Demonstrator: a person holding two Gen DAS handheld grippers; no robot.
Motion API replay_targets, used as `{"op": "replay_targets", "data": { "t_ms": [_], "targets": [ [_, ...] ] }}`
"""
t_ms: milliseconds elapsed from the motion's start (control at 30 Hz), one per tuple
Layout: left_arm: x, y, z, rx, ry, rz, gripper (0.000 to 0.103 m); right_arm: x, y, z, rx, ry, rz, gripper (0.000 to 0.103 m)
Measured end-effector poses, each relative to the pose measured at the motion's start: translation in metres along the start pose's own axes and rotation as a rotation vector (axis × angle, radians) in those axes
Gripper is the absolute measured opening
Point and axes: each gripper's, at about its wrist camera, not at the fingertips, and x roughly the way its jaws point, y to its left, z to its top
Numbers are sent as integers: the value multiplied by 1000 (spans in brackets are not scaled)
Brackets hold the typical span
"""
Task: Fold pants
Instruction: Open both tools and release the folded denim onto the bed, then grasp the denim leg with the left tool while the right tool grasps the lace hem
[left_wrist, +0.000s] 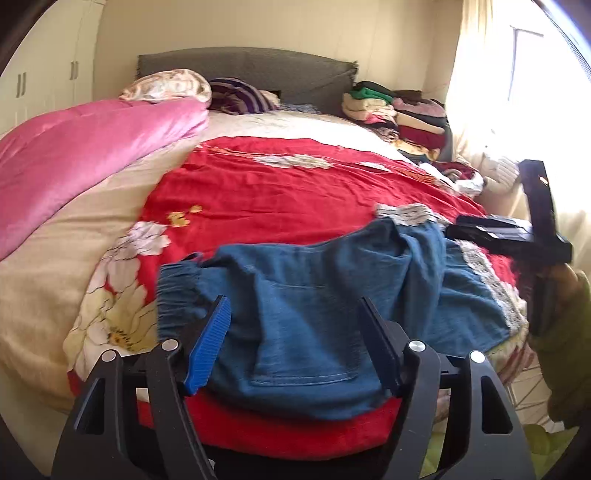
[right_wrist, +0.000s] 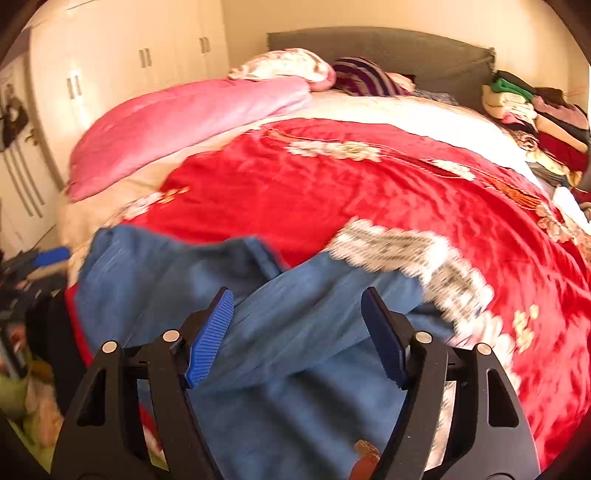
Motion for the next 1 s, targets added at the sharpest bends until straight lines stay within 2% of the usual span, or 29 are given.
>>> {"op": "replay_targets", "data": {
  "t_ms": [67, 200, 367, 500, 567, 667, 700, 733, 833, 1000],
  "targets": [
    [7, -14, 2, 23, 28, -47, 69, 5, -7, 10, 1, 8, -17, 66],
    [36, -41, 2, 39, 119, -186, 69, 32, -19, 37, 4, 42, -29, 68],
    [79, -74, -9, 85, 233, -299, 69, 81, -29, 60, 4, 143, -27, 68],
    [110, -80, -17, 73, 310, -336, 69, 123, -34, 70, -2, 228, -55, 68],
    [117, -80, -20, 75, 315, -337, 69, 139, -34, 73, -21, 266, -103, 68],
    [121, -82, -20, 91, 306, -340, 69, 158, -37, 75, -38, 295, -84, 68],
    [120, -82, -19, 91, 304, -342, 69, 165, -41, 74, -32, 312, -84, 61],
    [120, -81, -19, 91, 302, -344, 69, 170, -43, 72, -28, 331, -79, 35],
    [121, -82, -16, 90, 299, -345, 69, 169, -47, 69, -30, 328, -14, 9],
    [117, -85, -17, 104, 284, -342, 69, 107, -62, 71, 30, 180, 24, 6]
  ]
}}
